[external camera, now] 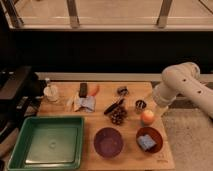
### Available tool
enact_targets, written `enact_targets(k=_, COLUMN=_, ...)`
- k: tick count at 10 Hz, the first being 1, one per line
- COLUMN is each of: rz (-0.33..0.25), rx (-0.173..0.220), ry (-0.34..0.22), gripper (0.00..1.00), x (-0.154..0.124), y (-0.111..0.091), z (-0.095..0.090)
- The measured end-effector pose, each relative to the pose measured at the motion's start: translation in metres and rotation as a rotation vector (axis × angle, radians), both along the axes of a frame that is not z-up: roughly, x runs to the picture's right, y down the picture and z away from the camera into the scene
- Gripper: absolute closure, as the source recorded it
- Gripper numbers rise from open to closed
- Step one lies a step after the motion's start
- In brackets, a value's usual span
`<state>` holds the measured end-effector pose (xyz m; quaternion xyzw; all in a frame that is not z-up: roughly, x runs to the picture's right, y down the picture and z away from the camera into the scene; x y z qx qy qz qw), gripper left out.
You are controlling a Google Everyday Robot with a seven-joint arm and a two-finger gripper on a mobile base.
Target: Wipe table surface with eraser
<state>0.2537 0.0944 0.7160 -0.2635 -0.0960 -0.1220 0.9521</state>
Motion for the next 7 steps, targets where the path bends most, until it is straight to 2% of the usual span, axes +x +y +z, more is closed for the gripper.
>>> enact_targets(k=6, rz=-0.003, rx=0.002, ry=0.001, gripper=0.34, x=0.0000, y=-0.0007, z=-0.0006)
enact_targets(k=7, rz=-0.021, rx=0.015, ry=-0.003, gripper=0.34, x=-0.0013, y=-0.0042, z=-0.0026)
